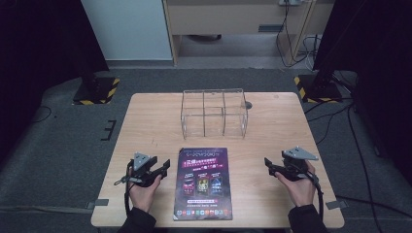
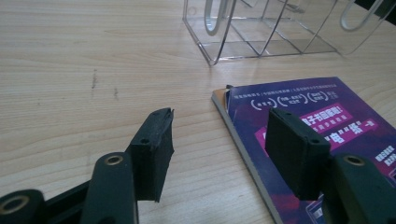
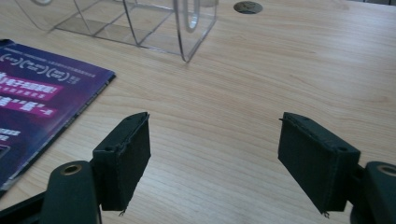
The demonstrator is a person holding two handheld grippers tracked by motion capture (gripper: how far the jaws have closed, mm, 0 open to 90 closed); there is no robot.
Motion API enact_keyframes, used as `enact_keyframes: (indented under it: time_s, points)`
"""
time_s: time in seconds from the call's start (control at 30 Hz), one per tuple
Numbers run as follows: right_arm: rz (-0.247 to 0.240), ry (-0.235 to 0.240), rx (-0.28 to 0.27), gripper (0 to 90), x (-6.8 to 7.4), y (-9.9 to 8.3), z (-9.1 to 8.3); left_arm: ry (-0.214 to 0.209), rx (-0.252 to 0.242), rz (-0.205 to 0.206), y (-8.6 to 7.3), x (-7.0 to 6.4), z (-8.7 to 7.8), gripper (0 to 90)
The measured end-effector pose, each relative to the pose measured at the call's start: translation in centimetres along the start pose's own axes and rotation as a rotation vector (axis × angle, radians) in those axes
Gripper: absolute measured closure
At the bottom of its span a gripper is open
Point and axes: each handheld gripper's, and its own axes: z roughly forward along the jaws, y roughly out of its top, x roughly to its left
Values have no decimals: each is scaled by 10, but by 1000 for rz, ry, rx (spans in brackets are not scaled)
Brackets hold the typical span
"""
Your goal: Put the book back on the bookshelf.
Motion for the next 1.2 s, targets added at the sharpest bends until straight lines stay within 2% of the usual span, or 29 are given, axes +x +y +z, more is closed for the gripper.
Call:
enact_keyframes:
  time_s: [0.3, 0.7, 0.77, 1.2]
  points:
    - [-18, 54, -17, 256, 16, 12, 0, -26, 4, 15, -2, -8, 4, 412]
    - [-57, 108, -21, 257, 45, 27, 14, -46, 18, 37, -6, -17, 10, 413]
    - [-59, 124, -17, 257, 53, 30, 18, -48, 23, 41, -7, -18, 11, 414]
    - [-62, 183, 11, 266, 73, 31, 30, -59, 69, 47, -13, -23, 22, 423]
